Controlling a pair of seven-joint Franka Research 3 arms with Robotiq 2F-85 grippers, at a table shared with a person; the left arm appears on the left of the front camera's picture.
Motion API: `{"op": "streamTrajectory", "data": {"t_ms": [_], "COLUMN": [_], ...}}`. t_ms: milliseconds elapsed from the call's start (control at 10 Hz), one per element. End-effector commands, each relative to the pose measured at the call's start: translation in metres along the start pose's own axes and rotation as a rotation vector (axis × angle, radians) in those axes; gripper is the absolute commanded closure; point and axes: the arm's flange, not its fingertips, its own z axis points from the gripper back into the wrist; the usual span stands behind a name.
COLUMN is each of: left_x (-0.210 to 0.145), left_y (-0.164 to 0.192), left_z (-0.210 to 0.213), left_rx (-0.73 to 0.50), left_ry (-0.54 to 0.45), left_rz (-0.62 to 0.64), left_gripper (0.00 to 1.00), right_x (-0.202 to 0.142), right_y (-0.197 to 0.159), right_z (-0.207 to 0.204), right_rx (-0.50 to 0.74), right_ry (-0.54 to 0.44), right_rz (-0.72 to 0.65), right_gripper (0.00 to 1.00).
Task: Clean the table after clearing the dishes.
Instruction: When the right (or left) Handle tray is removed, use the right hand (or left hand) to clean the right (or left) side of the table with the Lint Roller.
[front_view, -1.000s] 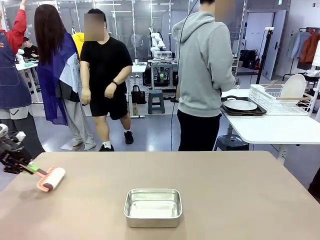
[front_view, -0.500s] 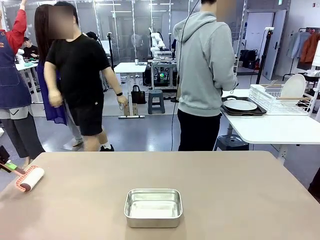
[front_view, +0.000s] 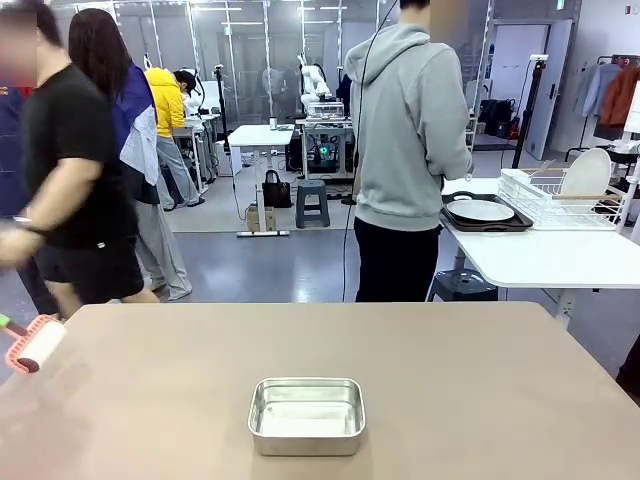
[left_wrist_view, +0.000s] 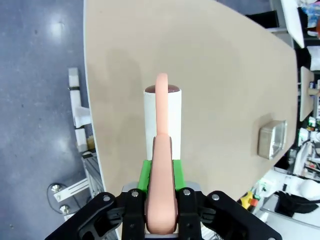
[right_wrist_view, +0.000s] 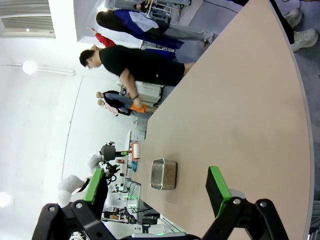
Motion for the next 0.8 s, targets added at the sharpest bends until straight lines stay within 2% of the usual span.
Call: {"op": "streamTrajectory", "data": {"t_ms": [0,200,300,700], "left_x": [-0.037,-0.056,-0.025,-0.025], "left_y": [-0.04,-0.067,-0.038,-0.038], "left_z": [0.037,0.049,0.049,0.049], "left_rx": [0.032,0.045,0.018,0.018], "left_ry": [-0.094,-0.127,-0.088,-0.088], "left_rz": [-0.047,-0.075,-0.033,-0.033], "left_gripper": [0.8,0.8,0.8,0.8], "right_x": [0.0,0.0,0.0,0.0], "right_y": [0.003,0.003,0.003,0.003], "right_z": [-0.001,-0.001,-0.001,-0.001], "right_rx": [0.007,0.007,0.007,0.007], "right_ry": [-0.006,-0.006,-0.006,-0.006], "right_rz": [0.006,0.006,0.006,0.006], "right_gripper": [0.0,0.0,0.0,0.0]}}
